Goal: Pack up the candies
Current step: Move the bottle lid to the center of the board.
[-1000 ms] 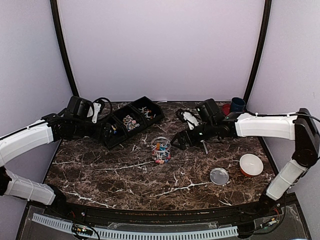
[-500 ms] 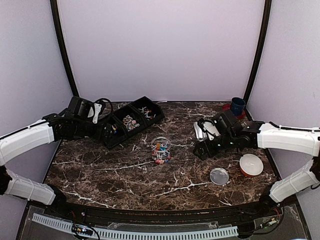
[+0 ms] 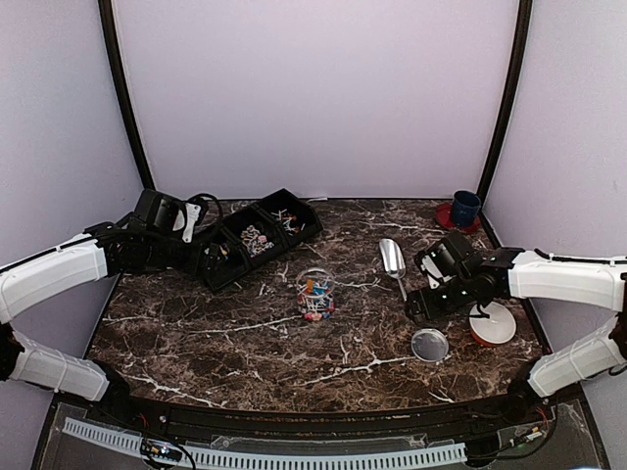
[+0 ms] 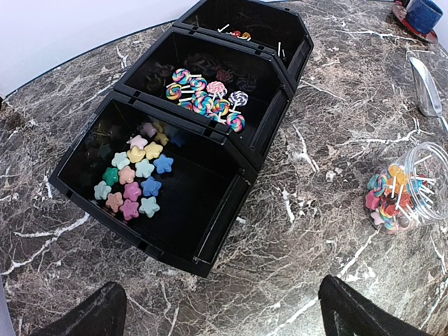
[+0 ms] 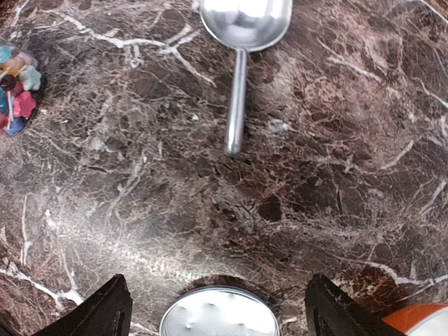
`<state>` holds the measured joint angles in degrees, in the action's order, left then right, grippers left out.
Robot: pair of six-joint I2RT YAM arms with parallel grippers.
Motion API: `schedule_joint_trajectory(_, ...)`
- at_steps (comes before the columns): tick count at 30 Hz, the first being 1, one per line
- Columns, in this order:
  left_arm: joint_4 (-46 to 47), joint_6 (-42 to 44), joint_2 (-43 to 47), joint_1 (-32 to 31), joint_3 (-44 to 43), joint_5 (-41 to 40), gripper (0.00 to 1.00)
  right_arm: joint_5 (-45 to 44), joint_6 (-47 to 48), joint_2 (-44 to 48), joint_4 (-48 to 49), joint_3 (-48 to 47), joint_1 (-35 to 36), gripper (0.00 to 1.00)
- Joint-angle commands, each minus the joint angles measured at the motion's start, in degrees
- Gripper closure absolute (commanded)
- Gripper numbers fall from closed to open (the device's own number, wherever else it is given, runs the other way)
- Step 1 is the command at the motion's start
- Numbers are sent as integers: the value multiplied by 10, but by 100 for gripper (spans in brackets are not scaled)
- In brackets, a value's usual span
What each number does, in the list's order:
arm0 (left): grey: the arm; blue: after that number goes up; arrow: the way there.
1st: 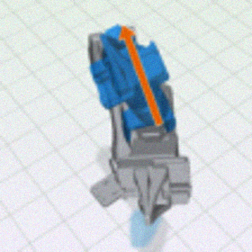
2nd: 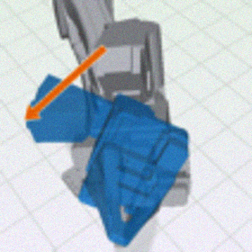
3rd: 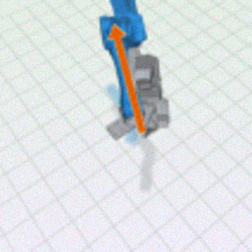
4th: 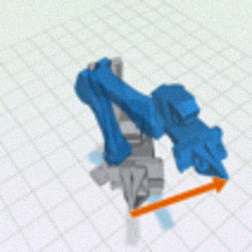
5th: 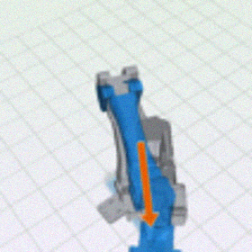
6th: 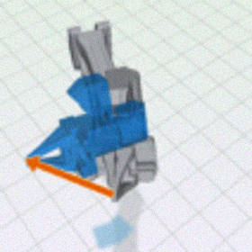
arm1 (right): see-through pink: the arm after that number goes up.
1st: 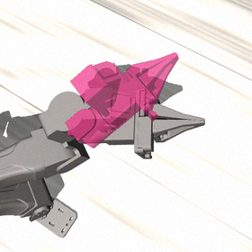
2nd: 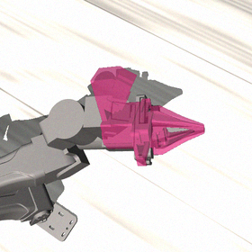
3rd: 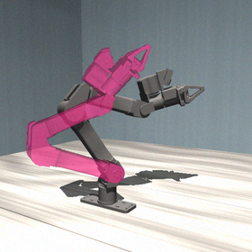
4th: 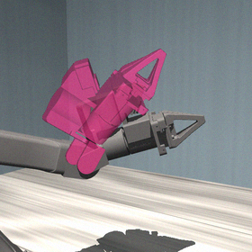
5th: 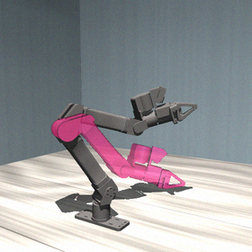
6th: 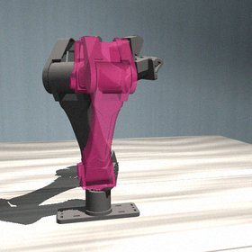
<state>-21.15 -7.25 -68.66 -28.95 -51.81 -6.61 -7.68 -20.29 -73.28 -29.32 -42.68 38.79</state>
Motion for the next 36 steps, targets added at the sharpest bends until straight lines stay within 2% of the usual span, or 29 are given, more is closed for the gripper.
schedule_joint_trajectory(1,-12,6,0,-2,-6,4,1,48,-16,0,25,19,-29,14)
schedule_joint_trajectory(13,-15,7,-4,-2,-8,3,1,74,-54,-29,53,56,-40,5)
schedule_joint_trajectory(18,-15,6,-4,-2,-8,0,1,61,-92,1,64,87,-40,1)
schedule_joint_trajectory(25,-16,6,-4,-2,-8,0,1,54,-137,53,67,131,-36,2)
schedule_joint_trajectory(36,-16,4,-4,-2,-8,-2,1,79,-171,58,63,142,23,2)
